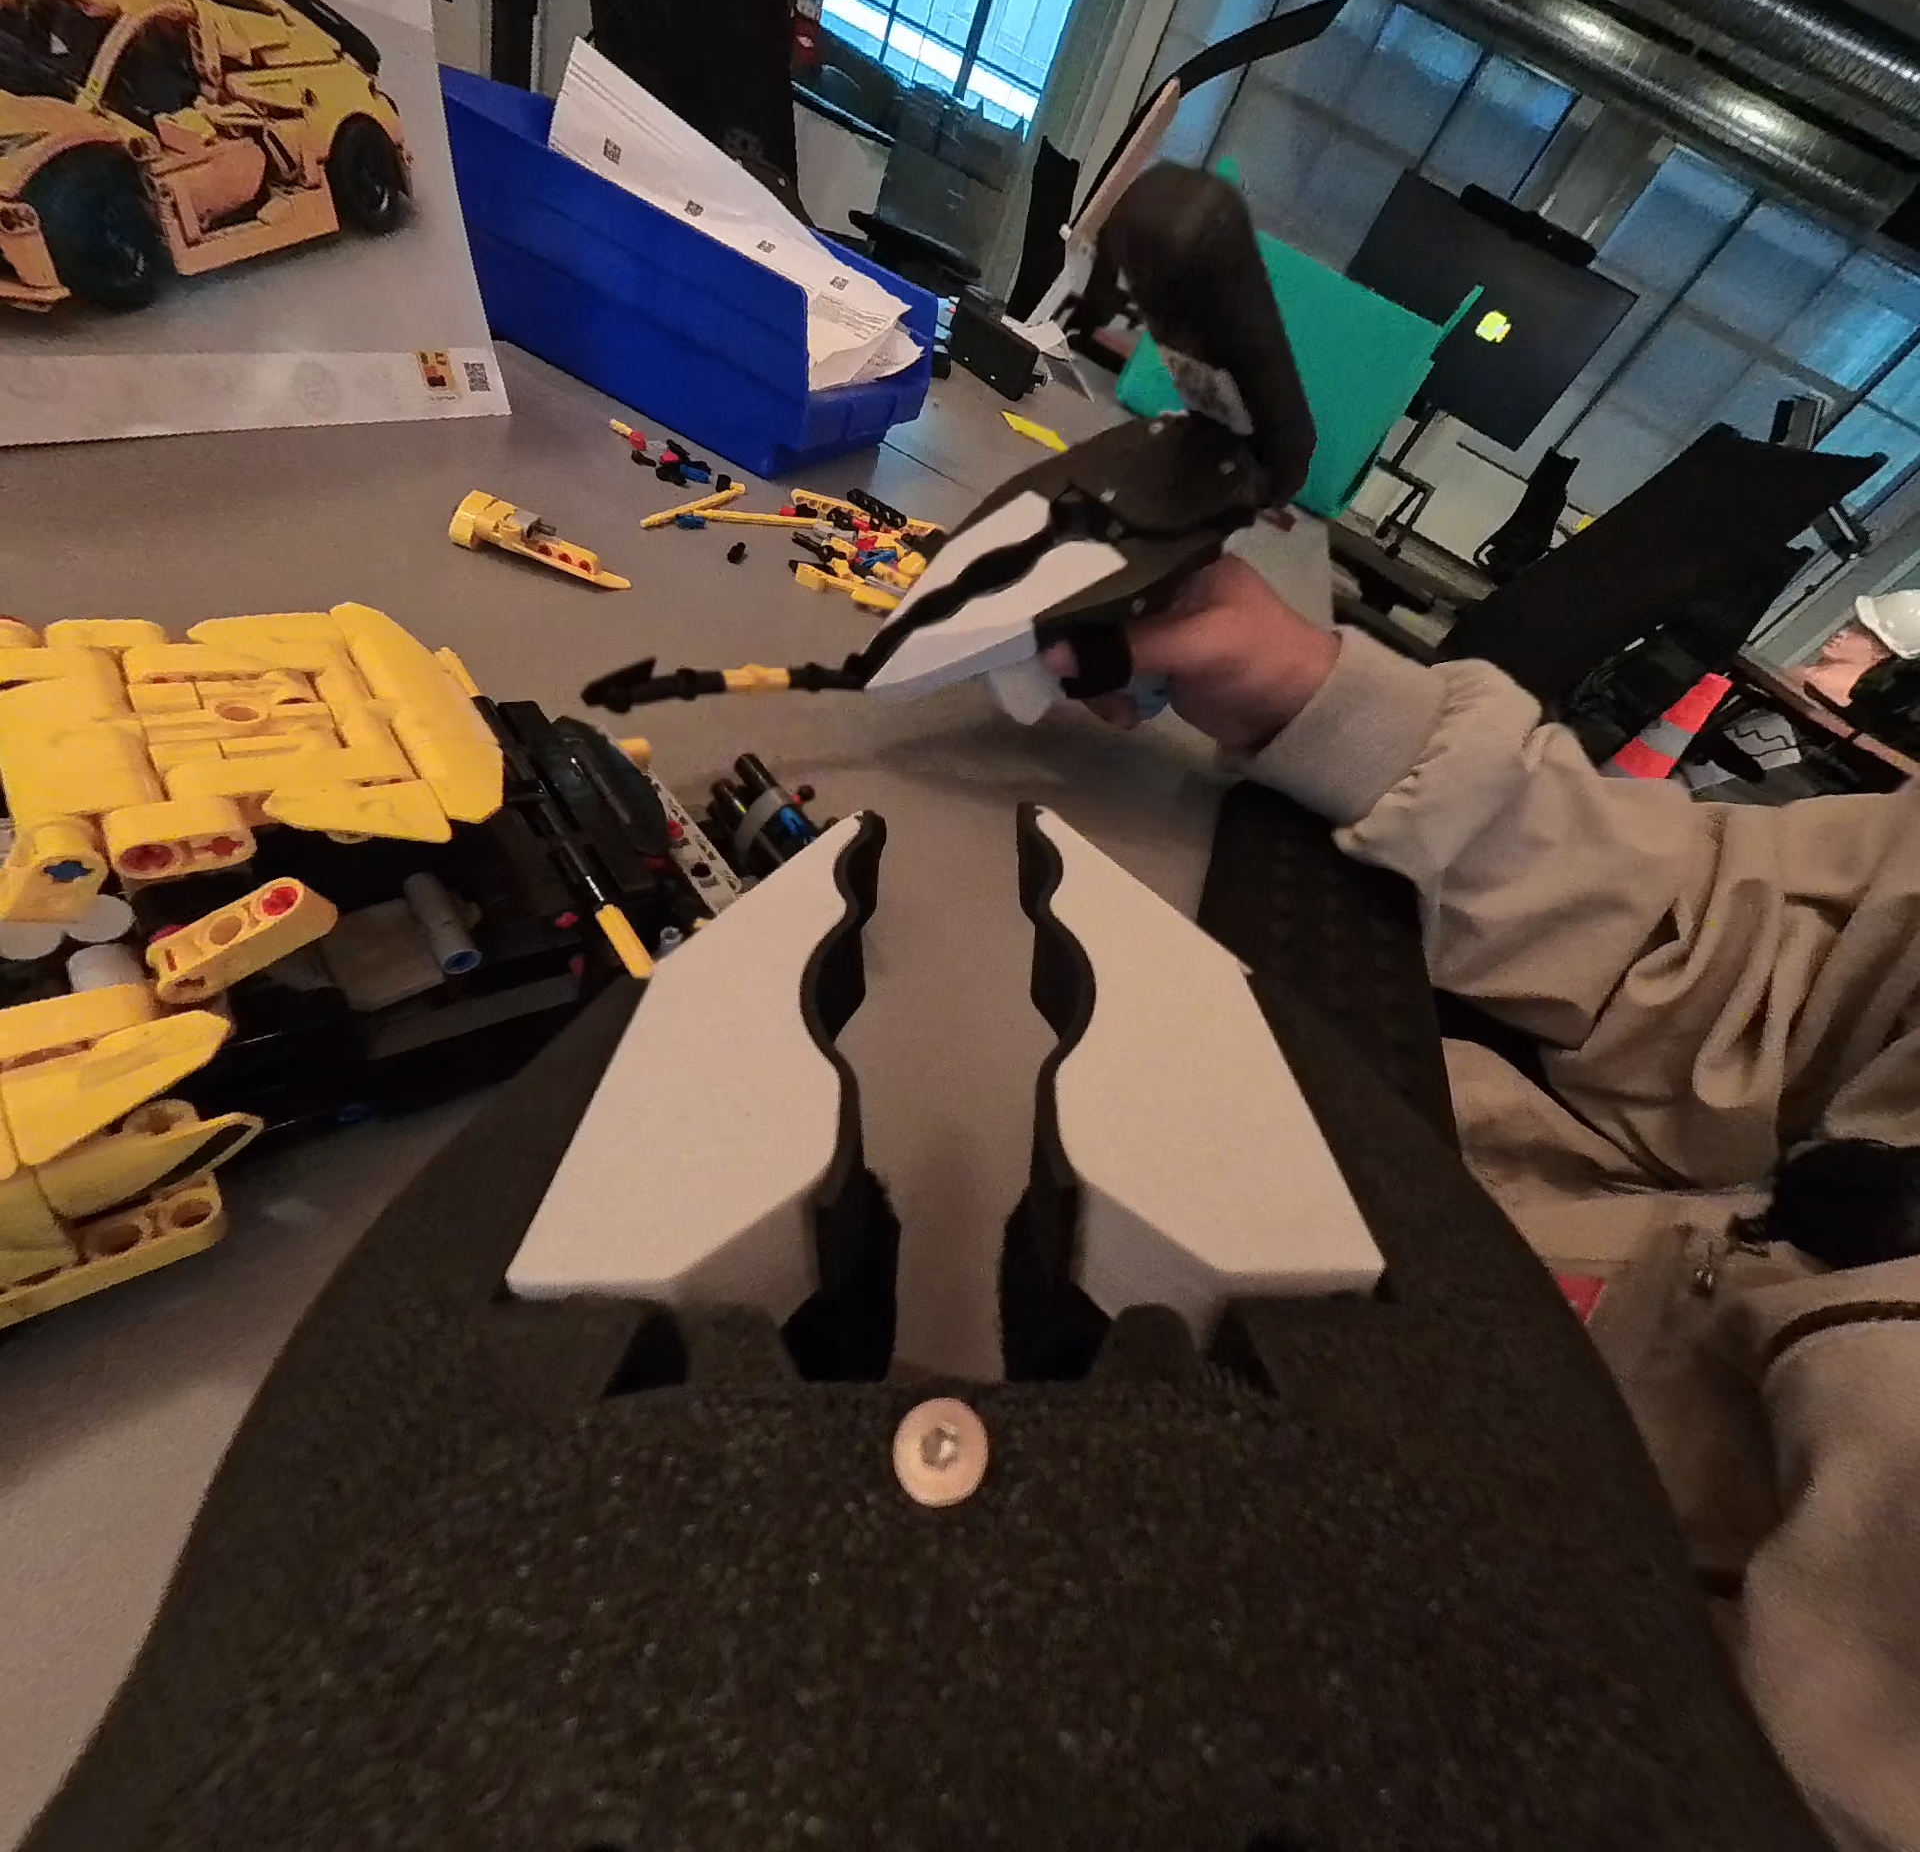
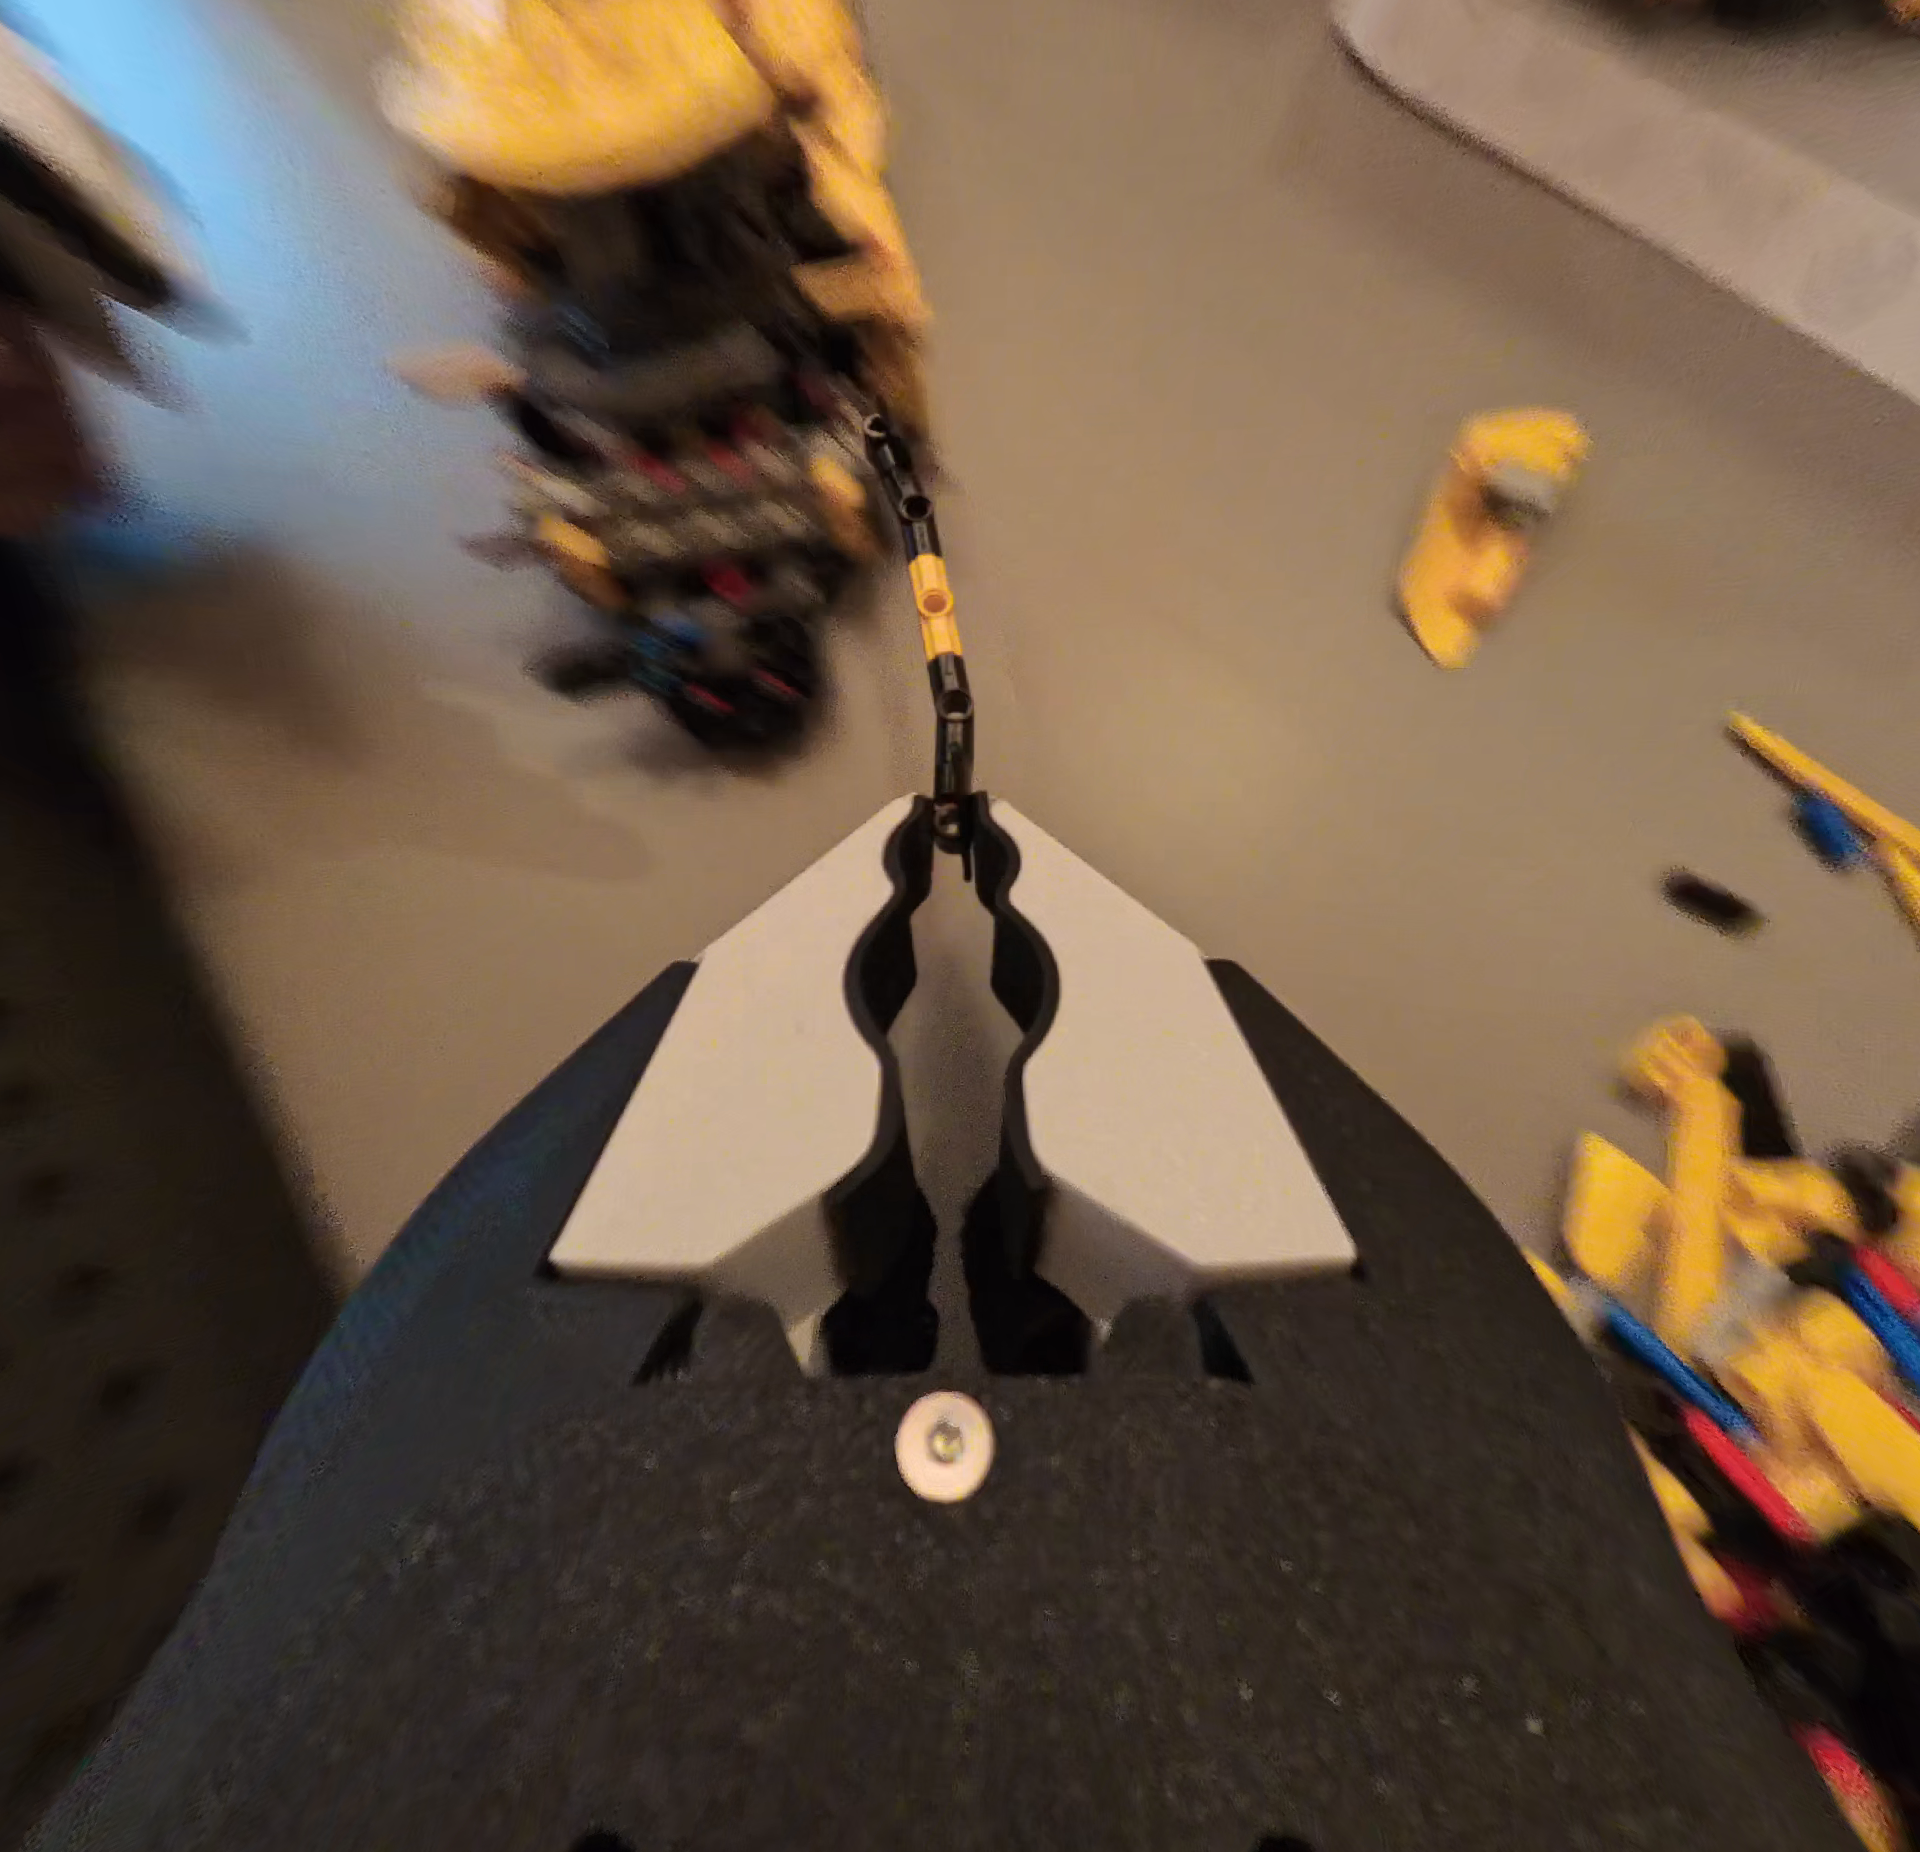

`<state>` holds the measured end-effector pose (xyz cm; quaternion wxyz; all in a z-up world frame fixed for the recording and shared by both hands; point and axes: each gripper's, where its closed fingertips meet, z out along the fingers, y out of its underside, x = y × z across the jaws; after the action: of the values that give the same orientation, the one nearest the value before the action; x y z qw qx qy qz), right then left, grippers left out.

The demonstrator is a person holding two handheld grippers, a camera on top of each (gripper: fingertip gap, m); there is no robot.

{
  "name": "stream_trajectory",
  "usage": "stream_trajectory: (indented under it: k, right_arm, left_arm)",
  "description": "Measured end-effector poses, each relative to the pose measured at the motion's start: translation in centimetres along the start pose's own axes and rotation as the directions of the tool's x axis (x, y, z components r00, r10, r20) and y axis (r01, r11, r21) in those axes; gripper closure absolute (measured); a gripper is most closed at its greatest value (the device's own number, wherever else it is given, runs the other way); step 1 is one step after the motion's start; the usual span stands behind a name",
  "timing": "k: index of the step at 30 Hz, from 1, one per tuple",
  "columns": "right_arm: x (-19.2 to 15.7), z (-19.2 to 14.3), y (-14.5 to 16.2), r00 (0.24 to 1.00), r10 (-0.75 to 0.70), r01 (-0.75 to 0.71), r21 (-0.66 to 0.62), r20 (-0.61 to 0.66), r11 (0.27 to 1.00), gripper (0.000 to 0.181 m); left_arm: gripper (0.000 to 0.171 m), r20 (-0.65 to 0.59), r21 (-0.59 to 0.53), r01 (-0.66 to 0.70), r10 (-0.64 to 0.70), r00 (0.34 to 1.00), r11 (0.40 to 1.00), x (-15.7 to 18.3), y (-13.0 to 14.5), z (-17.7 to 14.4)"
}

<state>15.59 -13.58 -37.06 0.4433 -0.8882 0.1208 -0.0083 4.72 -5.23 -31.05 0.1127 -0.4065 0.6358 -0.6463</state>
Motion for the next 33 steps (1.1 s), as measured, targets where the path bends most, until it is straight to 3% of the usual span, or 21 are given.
stream_trajectory:
  k: [3, 4, 8, 10, 13, 18, 21, 22, 24, 25, 26, 33]
  right_arm:
    - [-7.2, -3.1, -6.6, 0.939, -0.021, -0.074, 0.260, 0.344, 0.963, 0.176]
    - [-9.1, -3.8, -8.3, 0.913, -0.036, -0.103, 0.315, 0.407, 0.943, 0.176]
    - [-14.1, -2.6, -10.2, 0.867, -0.051, -0.144, 0.348, 0.495, 0.927, 0.175]
    - [-15.7, -2.0, -10.8, 0.784, 0.061, -0.322, 0.320, 0.617, 0.891, 0.175]
    - [-16.2, -1.5, -11.1, 0.624, 0.202, -0.551, 0.242, 0.754, 0.799, 0.176]
    - [-16.4, -1.0, -10.6, 0.606, 0.243, -0.579, 0.210, 0.758, 0.787, 0.176]
    - [-16.5, -0.8, -10.5, 0.614, 0.248, -0.567, 0.201, 0.750, 0.798, 0.176]
    - [-16.6, -0.6, -10.3, 0.618, 0.254, -0.563, 0.193, 0.744, 0.804, 0.176]
    - [-17.0, -0.2, -10.0, 0.616, 0.258, -0.555, 0.178, 0.744, 0.813, 0.176]
    - [-17.2, -0.1, -9.9, 0.610, 0.263, -0.556, 0.167, 0.747, 0.814, 0.176]
    - [-17.3, 0.0, -9.9, 0.610, 0.259, -0.555, 0.170, 0.749, 0.814, 0.176]
    - [-17.1, 0.8, -9.8, 0.615, 0.312, -0.587, 0.157, 0.724, 0.794, 0.175]
  left_arm:
    - [0.141, -0.079, 0.029, 0.100, -0.098, 0.992, 0.995, 0.6, -0.6, 0.0]
    - [0.138, -0.103, 0.059, 0.122, -0.115, 0.988, 0.991, 1.0, -1.3, -0.1]
    - [0.137, -0.121, 0.227, 0.106, -0.080, 0.989, 0.968, 1.7, -4.1, -1.2]
    - [0.143, -0.171, 0.286, 0.122, -0.074, 0.982, 0.951, 2.4, -5.2, -2.0]
    - [0.170, -0.211, 0.298, 0.115, -0.052, 0.976, 0.948, 3.2, -5.4, -2.6]
    - [0.168, -0.188, 0.294, 0.111, -0.056, 0.980, 0.949, 2.8, -5.1, -2.6]
    - [0.141, -0.205, 0.260, 0.163, -0.110, 0.972, 0.952, 2.4, -4.8, -2.2]
    - [0.140, -0.218, 0.259, 0.172, -0.116, 0.969, 0.950, 2.5, -4.8, -2.3]
    - [0.142, -0.209, 0.260, 0.171, -0.117, 0.971, 0.950, 2.4, -4.8, -2.2]
    - [0.159, -0.203, 0.258, 0.158, -0.106, 0.973, 0.953, 2.4, -4.8, -2.2]
    - [0.165, -0.222, 0.257, 0.154, -0.097, 0.970, 0.954, 2.6, -4.8, -2.4]
    - [0.167, -0.251, 0.212, 0.246, -0.191, 0.949, 0.946, 1.4, -4.4, -2.8]
